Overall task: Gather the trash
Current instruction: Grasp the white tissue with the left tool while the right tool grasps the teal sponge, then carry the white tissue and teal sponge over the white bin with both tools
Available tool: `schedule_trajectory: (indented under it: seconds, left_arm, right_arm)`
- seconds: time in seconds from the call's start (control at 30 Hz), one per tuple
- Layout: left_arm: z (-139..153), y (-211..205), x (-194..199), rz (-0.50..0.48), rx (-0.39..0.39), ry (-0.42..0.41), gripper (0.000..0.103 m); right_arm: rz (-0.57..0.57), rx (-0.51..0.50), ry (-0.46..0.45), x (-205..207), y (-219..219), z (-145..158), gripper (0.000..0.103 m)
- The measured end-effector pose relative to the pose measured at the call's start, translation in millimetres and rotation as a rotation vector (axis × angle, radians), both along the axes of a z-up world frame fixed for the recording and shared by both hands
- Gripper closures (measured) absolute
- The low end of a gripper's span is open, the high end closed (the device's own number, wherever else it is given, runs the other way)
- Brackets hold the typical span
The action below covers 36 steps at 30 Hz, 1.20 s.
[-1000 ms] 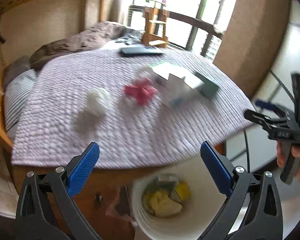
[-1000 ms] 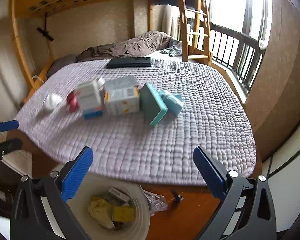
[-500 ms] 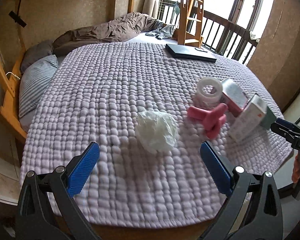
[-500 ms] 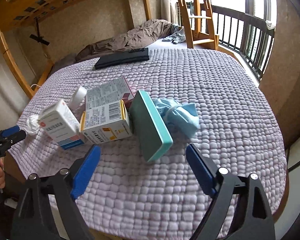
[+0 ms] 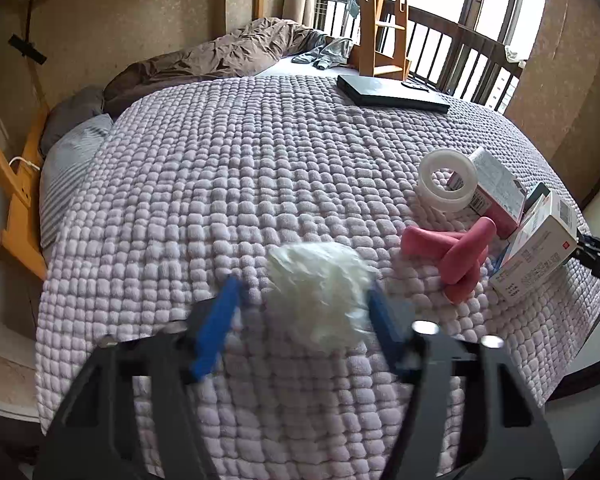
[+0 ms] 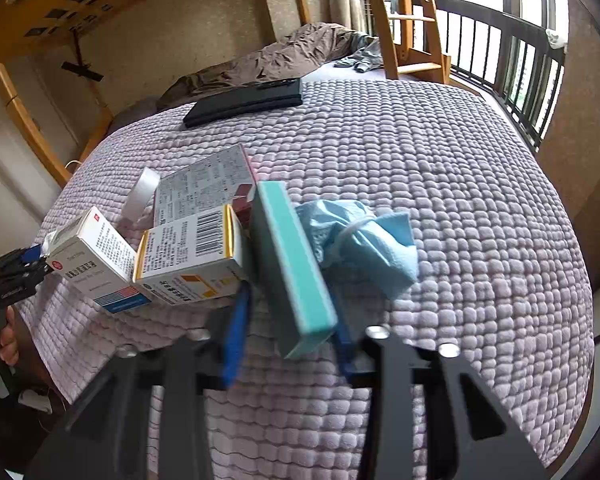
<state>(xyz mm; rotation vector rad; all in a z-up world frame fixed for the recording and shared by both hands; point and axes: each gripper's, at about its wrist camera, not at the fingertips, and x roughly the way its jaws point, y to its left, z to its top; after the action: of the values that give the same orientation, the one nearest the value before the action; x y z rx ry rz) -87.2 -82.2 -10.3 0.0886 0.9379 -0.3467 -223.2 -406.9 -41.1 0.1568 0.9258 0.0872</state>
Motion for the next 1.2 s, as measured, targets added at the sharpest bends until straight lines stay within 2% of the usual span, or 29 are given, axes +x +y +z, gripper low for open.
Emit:
schedule_trajectory:
  seconds: [0.03, 0.07, 0.3, 0.83, 1.03, 1.1, 1.13, 1.2]
  left_arm:
    - [0.4, 0.4, -1.3, -0.002, 0.004, -0.002, 0.052]
    - [0.7, 0.4, -1.9, -0.006, 0.006, -0.005, 0.059]
    - [3.9, 8.9, -4.4, 0.010, -0.014, -0.006, 0.067]
    - [27.2, 14.6, -23.2, 0.010, -0.086, -0.028, 0.070]
    - [31.6, 13.3, -32.7, -0.001, -0.104, -0.025, 0.070]
    - [31.4, 12.7, -34.7, -0.002, -0.104, -0.024, 0.070]
    - [31.2, 12.8, -35.5, -0.003, -0.105, -0.022, 0.070]
    - [31.1, 13.8, -36.6, -0.001, -0.108, -0.018, 0.070]
  right_arm:
    - [0.008, -0.002, -0.002, 0.7, 1.0, 0.3, 0.081]
    - [0.012, -0.004, -0.003, 0.0, 1.6, 1.0, 0.082]
    - [0.018, -0.014, -0.031, -10.0, 4.4, 11.0, 0.086]
    - [-0.027, 0.033, -0.079, -40.4, -9.2, 32.1, 0.086]
    - [-0.010, 0.020, -0.077, -47.3, -6.9, 33.4, 0.086]
    - [-0.012, 0.014, -0.083, -46.2, -6.2, 33.0, 0.075]
    - [-0.020, 0.013, -0.084, -45.1, -6.3, 32.9, 0.059]
    - [-0.024, 0.013, -0.091, -39.4, -5.2, 31.5, 0.056]
